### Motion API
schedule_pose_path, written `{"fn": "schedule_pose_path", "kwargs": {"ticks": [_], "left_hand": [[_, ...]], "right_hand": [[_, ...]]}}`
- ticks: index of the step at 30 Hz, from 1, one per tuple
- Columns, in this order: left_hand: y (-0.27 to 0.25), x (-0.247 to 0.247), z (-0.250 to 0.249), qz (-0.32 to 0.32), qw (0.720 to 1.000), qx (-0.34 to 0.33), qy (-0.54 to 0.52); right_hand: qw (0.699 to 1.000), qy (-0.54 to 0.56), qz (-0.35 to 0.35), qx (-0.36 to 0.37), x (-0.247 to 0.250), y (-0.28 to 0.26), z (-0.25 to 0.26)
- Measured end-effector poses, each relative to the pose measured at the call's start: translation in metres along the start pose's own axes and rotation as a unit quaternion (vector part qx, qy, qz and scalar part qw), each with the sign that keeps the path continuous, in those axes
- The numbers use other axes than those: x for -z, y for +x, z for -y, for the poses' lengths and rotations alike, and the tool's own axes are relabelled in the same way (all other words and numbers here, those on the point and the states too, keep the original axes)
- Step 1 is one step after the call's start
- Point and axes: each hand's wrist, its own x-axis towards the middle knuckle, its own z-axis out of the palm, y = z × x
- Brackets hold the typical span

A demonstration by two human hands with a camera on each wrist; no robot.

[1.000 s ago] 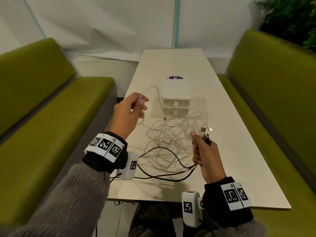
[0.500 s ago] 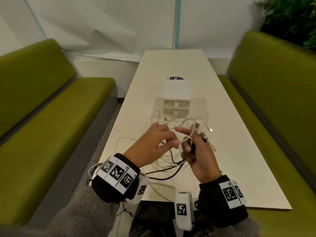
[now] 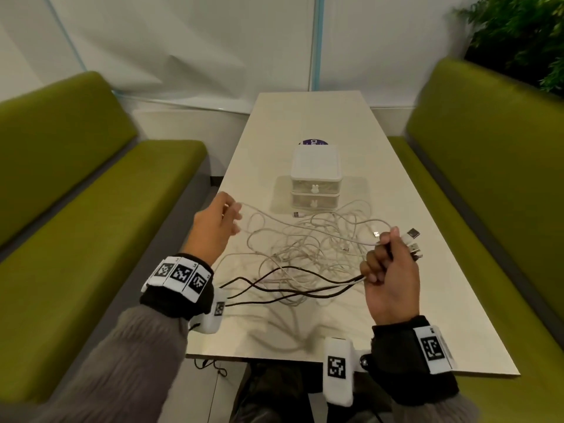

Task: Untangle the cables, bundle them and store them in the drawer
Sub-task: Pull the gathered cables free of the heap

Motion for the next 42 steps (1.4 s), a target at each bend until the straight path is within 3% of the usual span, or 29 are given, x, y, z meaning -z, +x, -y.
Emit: {"fn": "schedule_pose_path", "kwargs": {"ticks": [4,9,12,14,18,20,22,26,28,30,35,42], "left_hand": [[-0.003,-0.005,-0.039,-0.015,0.972,-0.036,-0.234],[-0.012,-0.015,-0.058,0.042,0.946,-0.058,-0.315],[-0.020,-0.022,-0.053,0.038,0.947,-0.042,-0.317],[-0.026,-0.028,-0.048,0.037,0.960,-0.050,-0.274],[-0.030,-0.033,-0.033,-0.016,0.984,-0.060,-0.165],[-0.029,-0.030,-0.029,-0.072,0.979,-0.042,-0.186],[-0.027,-0.031,-0.031,-0.088,0.968,-0.022,-0.234],[-0.035,-0.042,-0.040,-0.039,0.984,-0.060,-0.165],[-0.040,-0.045,-0.043,-0.016,0.984,-0.100,-0.144],[-0.042,-0.046,-0.046,-0.018,0.980,-0.098,-0.173],[-0.044,-0.045,-0.061,-0.020,0.955,-0.041,-0.294],[-0.046,-0.029,-0.074,0.021,0.933,-0.051,-0.356]], "right_hand": [[0.999,-0.049,0.007,0.016,0.001,0.001,-0.006],[0.998,-0.035,0.046,0.001,-0.004,-0.004,-0.013],[0.994,-0.020,0.105,-0.040,-0.009,-0.008,-0.017],[0.987,-0.091,0.117,-0.061,-0.011,-0.009,-0.019],[0.979,-0.197,0.003,-0.048,-0.005,-0.003,-0.025],[0.980,-0.195,-0.044,-0.021,-0.002,0.000,-0.025],[0.977,-0.207,-0.042,0.033,-0.002,-0.002,-0.025],[0.956,-0.259,0.049,0.128,-0.018,-0.016,-0.024],[0.943,-0.291,0.110,0.117,-0.027,-0.021,-0.027],[0.925,-0.338,0.149,0.086,-0.030,-0.023,-0.036],[0.924,-0.353,0.130,0.072,-0.025,-0.019,-0.051],[0.936,-0.333,0.068,0.093,-0.011,0.004,-0.053]]}}
